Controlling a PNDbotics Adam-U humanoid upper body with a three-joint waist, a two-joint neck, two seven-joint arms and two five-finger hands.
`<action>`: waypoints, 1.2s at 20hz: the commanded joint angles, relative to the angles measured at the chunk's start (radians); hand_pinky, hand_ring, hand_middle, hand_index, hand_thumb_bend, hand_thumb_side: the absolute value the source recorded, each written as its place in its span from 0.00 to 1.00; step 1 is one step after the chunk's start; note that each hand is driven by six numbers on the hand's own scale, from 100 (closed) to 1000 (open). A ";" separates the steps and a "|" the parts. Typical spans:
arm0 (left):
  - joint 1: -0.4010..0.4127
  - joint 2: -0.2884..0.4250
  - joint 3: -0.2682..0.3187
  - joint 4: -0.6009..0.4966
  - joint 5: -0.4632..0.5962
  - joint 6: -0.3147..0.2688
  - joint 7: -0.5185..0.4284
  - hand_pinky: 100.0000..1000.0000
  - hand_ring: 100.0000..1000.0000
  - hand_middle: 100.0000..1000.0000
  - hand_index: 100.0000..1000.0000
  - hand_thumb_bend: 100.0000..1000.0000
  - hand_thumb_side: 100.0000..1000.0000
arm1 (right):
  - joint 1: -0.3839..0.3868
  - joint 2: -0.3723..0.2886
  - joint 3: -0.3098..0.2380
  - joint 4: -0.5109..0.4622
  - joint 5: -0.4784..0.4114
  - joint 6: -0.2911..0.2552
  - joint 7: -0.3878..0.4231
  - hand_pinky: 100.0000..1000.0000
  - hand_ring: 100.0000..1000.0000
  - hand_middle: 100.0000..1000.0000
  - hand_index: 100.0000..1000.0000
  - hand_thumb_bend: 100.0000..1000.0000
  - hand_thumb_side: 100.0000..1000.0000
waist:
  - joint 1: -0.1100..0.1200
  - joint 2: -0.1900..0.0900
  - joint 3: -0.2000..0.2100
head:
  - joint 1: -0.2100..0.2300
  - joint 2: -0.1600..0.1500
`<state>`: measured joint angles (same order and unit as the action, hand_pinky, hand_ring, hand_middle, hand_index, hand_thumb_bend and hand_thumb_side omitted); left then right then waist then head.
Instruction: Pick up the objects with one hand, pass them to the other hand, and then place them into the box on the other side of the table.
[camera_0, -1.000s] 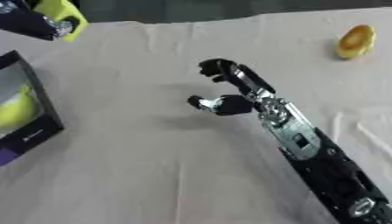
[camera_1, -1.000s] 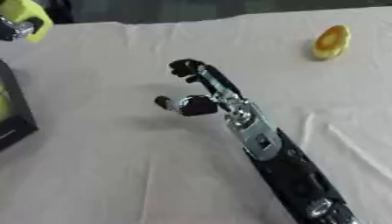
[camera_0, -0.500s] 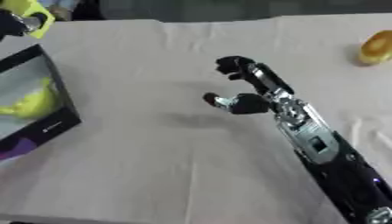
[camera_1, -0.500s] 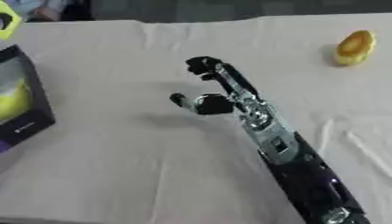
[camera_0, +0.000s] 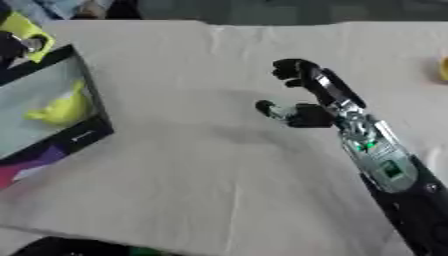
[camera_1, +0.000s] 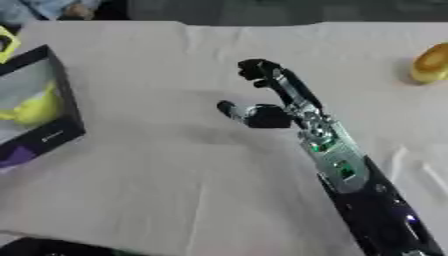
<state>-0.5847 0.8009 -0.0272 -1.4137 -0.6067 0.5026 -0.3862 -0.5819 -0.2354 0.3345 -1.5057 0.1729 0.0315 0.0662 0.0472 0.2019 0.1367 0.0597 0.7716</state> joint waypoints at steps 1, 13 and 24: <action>-0.004 0.046 0.024 0.040 0.003 0.007 0.003 0.66 0.54 0.42 0.46 0.25 0.19 | -0.023 -0.016 -0.009 -0.026 -0.007 0.001 -0.006 0.81 0.81 0.70 0.81 0.48 0.21 | -0.011 -0.019 -0.001 | 0.014 -0.002; 0.001 0.003 0.010 0.200 0.020 -0.002 0.034 0.70 0.61 0.52 0.59 0.46 0.25 | -0.024 -0.016 -0.011 -0.035 -0.014 0.004 -0.012 0.81 0.81 0.70 0.81 0.48 0.21 | -0.022 -0.013 -0.010 | 0.039 -0.002; -0.002 -0.010 0.016 0.250 -0.032 -0.016 0.029 0.83 0.78 0.76 0.83 0.82 0.32 | -0.025 -0.018 -0.013 -0.039 -0.017 0.005 -0.013 0.81 0.80 0.70 0.81 0.54 0.19 | -0.025 -0.013 -0.016 | 0.031 -0.002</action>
<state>-0.5723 0.7632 -0.0225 -1.1552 -0.6279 0.4886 -0.3547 -0.5892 -0.2354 0.3285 -1.5174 0.1622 0.0378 0.0550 0.0302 0.2030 0.1200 0.0925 0.7716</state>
